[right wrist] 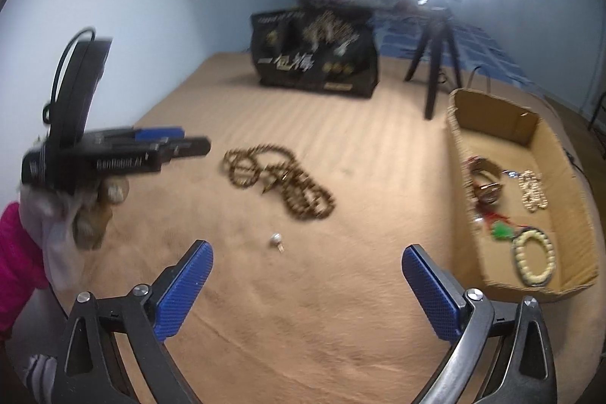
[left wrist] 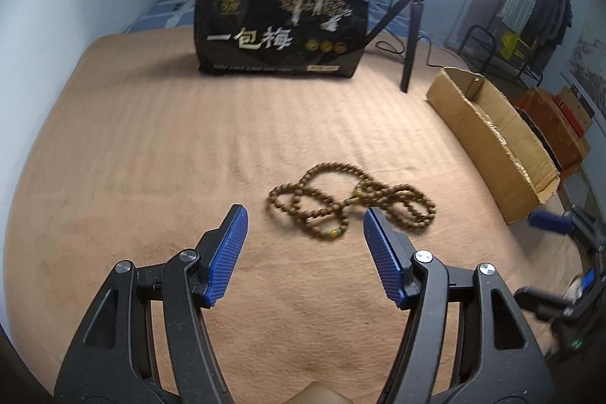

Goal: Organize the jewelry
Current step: 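Move left tool to the brown bead strand while right tool approaches the other pearl earring, then close right tool on the pearl earring while left tool grips the brown bead strand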

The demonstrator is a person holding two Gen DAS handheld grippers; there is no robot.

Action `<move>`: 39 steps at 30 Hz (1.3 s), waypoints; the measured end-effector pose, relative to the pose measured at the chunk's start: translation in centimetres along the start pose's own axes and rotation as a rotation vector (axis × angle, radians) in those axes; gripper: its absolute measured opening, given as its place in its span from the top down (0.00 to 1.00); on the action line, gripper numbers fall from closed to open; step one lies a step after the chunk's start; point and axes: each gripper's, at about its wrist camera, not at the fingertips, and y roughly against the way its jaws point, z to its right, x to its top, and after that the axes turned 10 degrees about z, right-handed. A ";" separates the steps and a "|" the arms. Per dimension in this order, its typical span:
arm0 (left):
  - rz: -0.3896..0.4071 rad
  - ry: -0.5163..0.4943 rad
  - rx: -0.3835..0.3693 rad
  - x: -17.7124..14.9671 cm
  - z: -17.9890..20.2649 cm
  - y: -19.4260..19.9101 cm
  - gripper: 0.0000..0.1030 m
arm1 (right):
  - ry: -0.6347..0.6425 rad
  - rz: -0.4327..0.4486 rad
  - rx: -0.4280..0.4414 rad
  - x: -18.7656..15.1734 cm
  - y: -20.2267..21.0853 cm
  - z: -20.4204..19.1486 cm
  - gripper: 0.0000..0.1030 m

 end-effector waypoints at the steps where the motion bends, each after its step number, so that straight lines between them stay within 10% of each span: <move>1: -0.003 0.007 0.001 -0.1 -0.2 -0.2 0.36 | 0.008 -0.009 0.002 -0.3 -0.5 -0.4 0.08; 20: -0.015 0.046 -0.010 -0.8 -1.6 -2.2 0.36 | 0.050 -0.098 0.000 -2.1 -7.7 -2.7 0.61; 39: -0.040 0.122 -0.032 -0.8 -2.6 -4.5 0.36 | 0.021 -0.090 -0.068 -2.9 -8.1 -0.6 0.93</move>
